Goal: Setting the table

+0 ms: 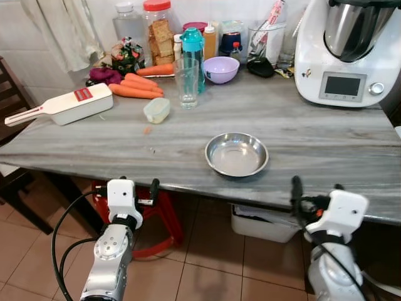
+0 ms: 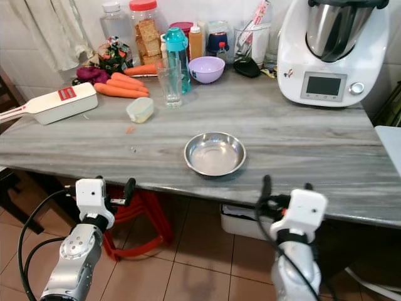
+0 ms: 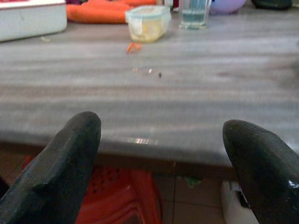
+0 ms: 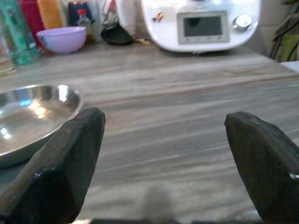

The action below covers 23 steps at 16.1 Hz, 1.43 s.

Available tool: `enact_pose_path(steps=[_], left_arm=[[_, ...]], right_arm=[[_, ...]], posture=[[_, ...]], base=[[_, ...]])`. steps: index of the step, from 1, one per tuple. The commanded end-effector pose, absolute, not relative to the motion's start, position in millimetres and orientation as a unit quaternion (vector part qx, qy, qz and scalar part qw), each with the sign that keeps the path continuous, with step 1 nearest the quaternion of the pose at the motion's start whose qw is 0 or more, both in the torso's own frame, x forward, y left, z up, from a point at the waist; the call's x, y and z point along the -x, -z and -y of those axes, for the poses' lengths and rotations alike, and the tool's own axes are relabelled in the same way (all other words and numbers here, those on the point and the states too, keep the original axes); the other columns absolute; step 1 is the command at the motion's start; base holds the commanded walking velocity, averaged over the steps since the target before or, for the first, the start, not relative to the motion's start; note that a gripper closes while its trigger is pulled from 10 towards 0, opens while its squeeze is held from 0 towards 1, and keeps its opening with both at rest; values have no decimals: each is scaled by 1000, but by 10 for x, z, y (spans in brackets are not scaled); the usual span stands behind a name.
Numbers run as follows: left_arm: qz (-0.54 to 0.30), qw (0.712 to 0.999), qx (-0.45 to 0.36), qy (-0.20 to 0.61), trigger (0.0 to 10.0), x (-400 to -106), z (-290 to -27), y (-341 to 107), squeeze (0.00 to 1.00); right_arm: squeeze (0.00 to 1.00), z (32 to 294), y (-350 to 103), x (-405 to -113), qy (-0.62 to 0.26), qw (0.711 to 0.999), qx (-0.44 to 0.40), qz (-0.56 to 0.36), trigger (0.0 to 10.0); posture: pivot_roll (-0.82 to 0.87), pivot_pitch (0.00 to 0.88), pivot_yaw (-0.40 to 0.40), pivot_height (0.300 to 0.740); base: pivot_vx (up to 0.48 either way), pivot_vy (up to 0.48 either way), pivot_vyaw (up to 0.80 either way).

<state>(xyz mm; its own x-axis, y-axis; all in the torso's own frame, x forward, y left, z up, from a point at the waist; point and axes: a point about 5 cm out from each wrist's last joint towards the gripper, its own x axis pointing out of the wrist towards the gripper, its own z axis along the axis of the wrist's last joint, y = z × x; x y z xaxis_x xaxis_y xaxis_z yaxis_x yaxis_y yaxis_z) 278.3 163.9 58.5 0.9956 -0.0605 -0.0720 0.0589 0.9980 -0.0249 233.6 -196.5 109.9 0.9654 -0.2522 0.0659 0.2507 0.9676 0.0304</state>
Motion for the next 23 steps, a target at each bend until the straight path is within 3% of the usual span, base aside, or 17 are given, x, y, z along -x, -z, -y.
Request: enact_pose_path(steps=[1, 23], left_arm=[[-50, 998, 6, 22, 10000, -2769, -1693, -546, 0], [-55, 998, 1, 40, 10000, -2765, -1664, -532, 0]], right_arm=[[0, 2028, -1105, -2356, 139, 989, -6, 41, 10000], [0, 2110, -1115, -2436, 163, 985, -26, 40, 10000]], posture=[[-33, 0, 72, 740], [-31, 0, 81, 740]], base=[[-259, 0, 0], [-291, 0, 0]])
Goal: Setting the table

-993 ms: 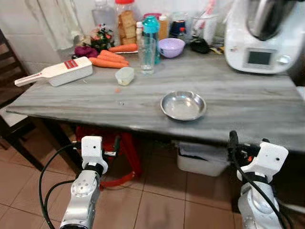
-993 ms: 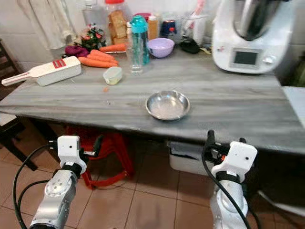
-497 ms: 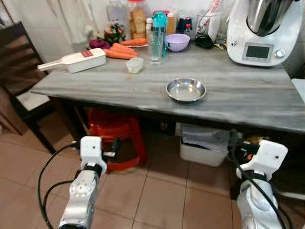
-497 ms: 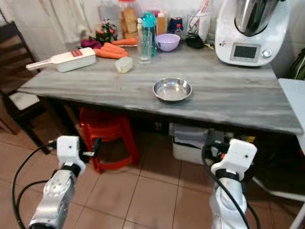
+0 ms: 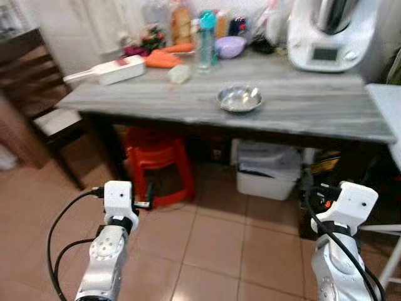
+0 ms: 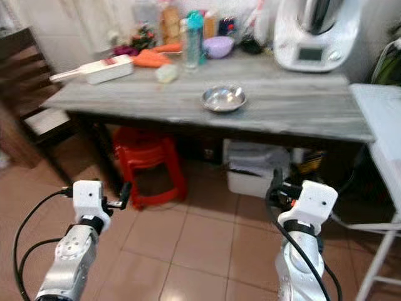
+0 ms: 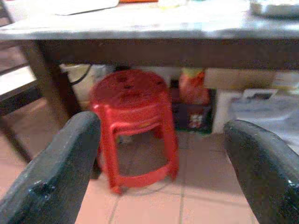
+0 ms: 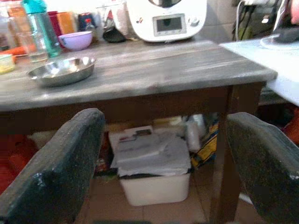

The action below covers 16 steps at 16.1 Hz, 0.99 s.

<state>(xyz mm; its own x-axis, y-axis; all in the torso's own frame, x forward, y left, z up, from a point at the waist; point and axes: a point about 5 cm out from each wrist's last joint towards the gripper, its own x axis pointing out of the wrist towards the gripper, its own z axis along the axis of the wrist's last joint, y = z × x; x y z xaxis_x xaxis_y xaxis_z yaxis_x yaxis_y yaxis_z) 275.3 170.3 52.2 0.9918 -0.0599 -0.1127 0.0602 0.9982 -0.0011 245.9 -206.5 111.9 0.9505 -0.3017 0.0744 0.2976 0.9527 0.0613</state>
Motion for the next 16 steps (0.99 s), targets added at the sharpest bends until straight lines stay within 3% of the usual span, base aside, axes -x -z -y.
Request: enact_pose_path(steps=[1, 3, 8, 16], left_arm=[[-49, 998, 3, 49, 10000, -2764, -1650, -547, 0], [-52, 993, 33, 98, 10000, -2735, -1572, -568, 0], [-38, 994, 13, 105, 10000, -2732, -1566, -597, 0], [-38, 994, 13, 104, 10000, -2712, -1571, -589, 0]], right_arm=[[0, 2115, -1112, -2436, 164, 985, -25, 39, 10000], [0, 2114, -1110, -2443, 163, 986, -26, 38, 10000], [0, 2101, -1100, -2469, 160, 986, -29, 34, 10000], [0, 2084, -1096, -2486, 160, 986, -32, 32, 10000]], posture=[[-32, 0, 84, 740], [-32, 0, 82, 740], [-32, 0, 82, 740], [-27, 0, 80, 740]], base=[[0, 0, 0], [0, 0, 0], [0, 0, 0], [0, -409, 0]])
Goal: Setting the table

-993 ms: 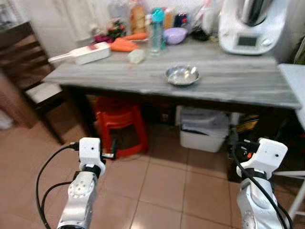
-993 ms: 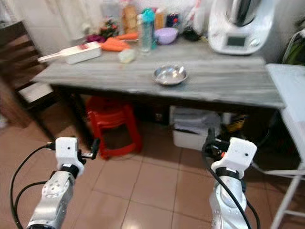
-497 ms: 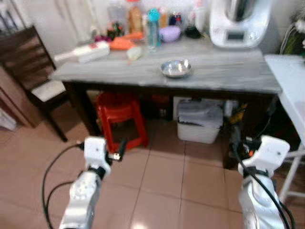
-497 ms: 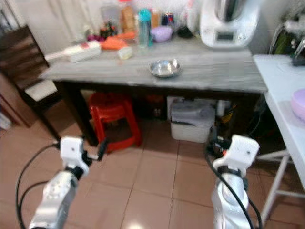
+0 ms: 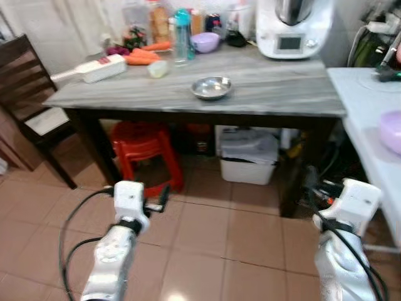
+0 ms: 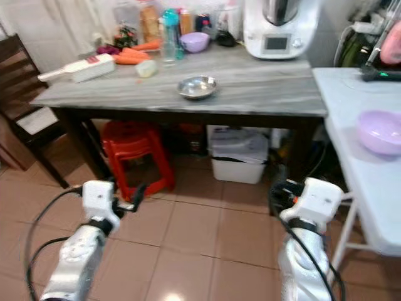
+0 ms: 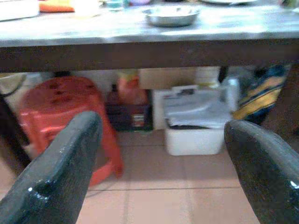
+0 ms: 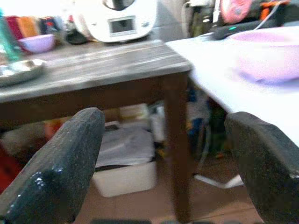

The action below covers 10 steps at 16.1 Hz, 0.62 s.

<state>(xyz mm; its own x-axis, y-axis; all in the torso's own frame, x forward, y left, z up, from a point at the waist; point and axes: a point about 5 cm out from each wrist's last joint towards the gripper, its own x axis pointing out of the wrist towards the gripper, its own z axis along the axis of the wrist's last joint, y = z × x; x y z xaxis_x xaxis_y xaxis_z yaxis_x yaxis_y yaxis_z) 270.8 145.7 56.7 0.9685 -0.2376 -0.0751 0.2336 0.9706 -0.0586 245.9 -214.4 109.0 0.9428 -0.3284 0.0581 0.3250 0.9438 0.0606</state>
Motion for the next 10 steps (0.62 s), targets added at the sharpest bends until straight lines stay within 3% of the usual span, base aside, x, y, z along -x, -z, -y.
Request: enact_pose_path(steps=[1, 10], left_arm=[[-39, 994, 12, 105, 10000, -2711, -1576, -586, 0], [-42, 992, 7, 115, 10000, -2718, -1538, -564, 0]], right_arm=[[0, 2094, -1101, -2486, 162, 986, -31, 33, 10000], [0, 2134, -1106, -2479, 172, 983, -48, 31, 10000]], posture=[[-29, 0, 80, 740], [-36, 0, 84, 740]], base=[[0, -480, 0], [0, -480, 0]])
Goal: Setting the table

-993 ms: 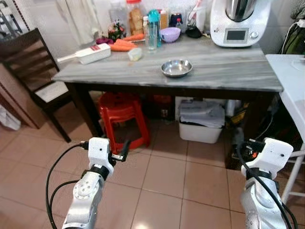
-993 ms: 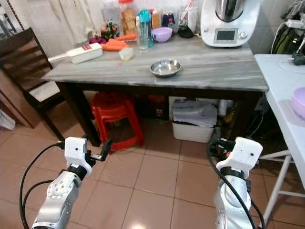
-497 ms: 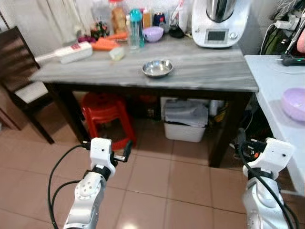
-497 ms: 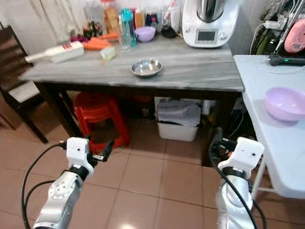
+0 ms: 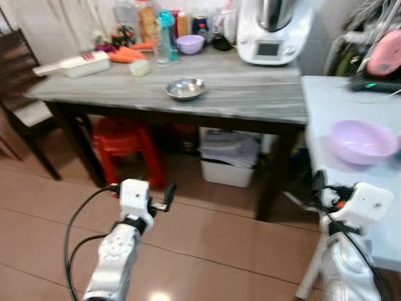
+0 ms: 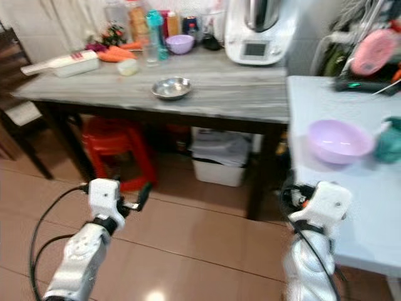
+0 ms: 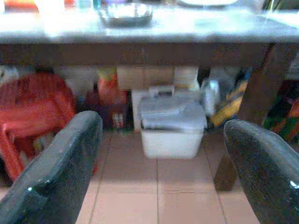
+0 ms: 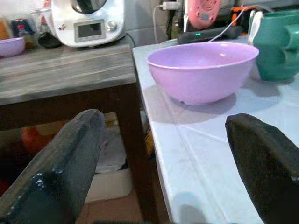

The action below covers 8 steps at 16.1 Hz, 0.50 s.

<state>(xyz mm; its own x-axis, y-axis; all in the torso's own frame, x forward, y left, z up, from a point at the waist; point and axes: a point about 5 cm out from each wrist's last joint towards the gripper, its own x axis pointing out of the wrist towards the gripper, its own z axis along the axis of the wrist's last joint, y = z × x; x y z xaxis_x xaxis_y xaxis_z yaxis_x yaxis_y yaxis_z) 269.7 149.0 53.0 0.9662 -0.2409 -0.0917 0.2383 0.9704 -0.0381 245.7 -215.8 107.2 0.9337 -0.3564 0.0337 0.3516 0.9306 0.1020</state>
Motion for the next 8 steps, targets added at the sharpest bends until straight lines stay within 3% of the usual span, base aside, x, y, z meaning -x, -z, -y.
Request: enact_pose_path(steps=[1, 8], left_arm=[[-42, 992, 7, 115, 10000, -2719, -1541, -563, 0], [-41, 992, 9, 116, 10000, -2719, -1520, -560, 0]], right_arm=[[0, 2131, -1107, -2481, 172, 984, -47, 31, 10000], [0, 2133, -1108, -2506, 170, 984, -48, 30, 10000]], posture=[[-36, 0, 84, 740], [-34, 0, 80, 740]], base=[[0, -480, 0], [0, -480, 0]])
